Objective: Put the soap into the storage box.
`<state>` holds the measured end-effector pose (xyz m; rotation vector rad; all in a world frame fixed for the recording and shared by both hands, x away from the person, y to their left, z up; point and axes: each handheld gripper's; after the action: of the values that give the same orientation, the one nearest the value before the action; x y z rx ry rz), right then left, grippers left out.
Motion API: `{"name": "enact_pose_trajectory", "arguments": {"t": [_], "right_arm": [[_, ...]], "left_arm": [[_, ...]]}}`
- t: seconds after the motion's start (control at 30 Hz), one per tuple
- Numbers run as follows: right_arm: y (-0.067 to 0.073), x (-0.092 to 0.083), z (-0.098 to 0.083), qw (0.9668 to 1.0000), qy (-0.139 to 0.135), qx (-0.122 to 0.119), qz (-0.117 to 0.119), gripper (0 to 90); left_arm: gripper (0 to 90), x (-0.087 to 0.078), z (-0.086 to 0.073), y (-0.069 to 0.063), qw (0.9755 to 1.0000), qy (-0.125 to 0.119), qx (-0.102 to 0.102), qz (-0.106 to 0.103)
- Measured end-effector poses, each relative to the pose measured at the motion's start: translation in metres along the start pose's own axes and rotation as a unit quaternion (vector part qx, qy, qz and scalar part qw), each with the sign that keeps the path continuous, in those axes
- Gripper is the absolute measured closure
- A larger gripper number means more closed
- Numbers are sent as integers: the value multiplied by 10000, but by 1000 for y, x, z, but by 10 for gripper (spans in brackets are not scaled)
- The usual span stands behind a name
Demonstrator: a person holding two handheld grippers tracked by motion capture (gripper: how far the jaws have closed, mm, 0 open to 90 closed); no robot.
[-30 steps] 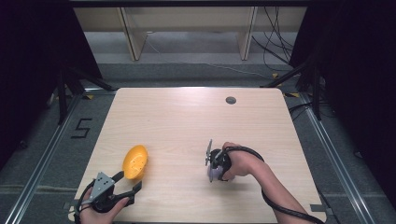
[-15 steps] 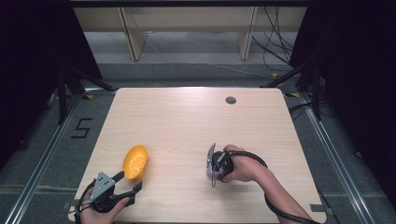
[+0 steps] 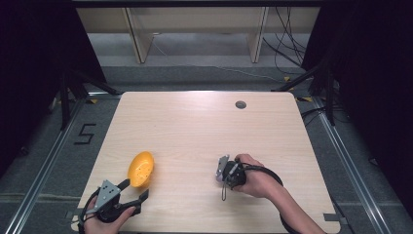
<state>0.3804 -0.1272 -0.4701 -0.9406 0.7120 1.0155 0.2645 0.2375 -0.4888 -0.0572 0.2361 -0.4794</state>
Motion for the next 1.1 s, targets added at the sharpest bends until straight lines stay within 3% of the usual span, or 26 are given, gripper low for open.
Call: {"name": "enact_pose_trajectory", "arguments": {"t": [0.03,0.1,0.17,0.23,0.27,0.3,0.33,0.4,0.47,0.53,0.57,0.73,0.87,0.9,1.0,1.03,1.07,1.1], "right_arm": [[1,-1,-2,10000,-58,14,-36,501],[1,-2,-5,9994,-271,-188,-122,501],[5,-8,-7,9979,-453,-268,-366,501],[7,-10,-7,9973,-476,-287,-473,501],[8,-14,-7,9959,-593,-370,-576,501],[12,-21,-7,9931,-677,-460,-838,501],[12,-21,-7,9931,-677,-460,-838,501],[16,-29,-9,9892,-812,-570,-1080,501],[18,-32,-10,9890,-819,-560,-1093,501],[22,-36,-12,9864,-887,-633,-1233,500],[23,-37,-13,9871,-863,-619,-1199,501],[29,-44,-15,9837,-976,-688,-1346,500],[32,-50,-12,9809,-1089,-733,-1433,500],[33,-51,-11,9792,-1137,-753,-1502,500],[34,-52,-10,9761,-1224,-780,-1620,500],[31,-52,-9,9727,-1289,-1053,-1614,500],[31,-52,-9,9726,-1293,-1044,-1628,500],[33,-52,-9,9739,-1267,-813,-1698,500]], "left_arm": [[211,0,1,-1,10000,-5,32,-1],[210,1,2,-4,10000,-41,19,-54],[208,4,4,-8,9998,-32,35,-174],[208,5,6,-10,9997,-35,27,-258],[208,7,8,-13,9996,-52,4,-271],[209,7,9,-14,9995,-3,68,-321],[209,9,10,-15,9992,-25,71,-401],[210,12,12,-18,9988,-6,40,-478],[212,15,15,-21,9980,50,90,-626],[220,19,18,-24,9971,74,58,-761],[221,21,20,-25,9964,92,29,-841],[237,33,32,-33,9942,111,37,-1065],[240,45,44,-42,9911,177,33,-1321],[240,47,46,-45,9912,197,6,-1305],[245,56,53,-49,9880,194,93,-1529],[246,59,55,-52,9885,212,-2,-1495],[247,62,57,-53,9873,245,62,-1565],[249,64,59,-56,9867,259,105,-1604]]}}
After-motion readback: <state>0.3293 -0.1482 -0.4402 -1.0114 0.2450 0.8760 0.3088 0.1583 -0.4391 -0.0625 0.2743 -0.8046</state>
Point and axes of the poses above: each handheld gripper's, and its own axes: x roughly forward along the jaws, z roughly out of its top, y roughly to its left, and after that the axes turned 13 degrees about -y, right-handed
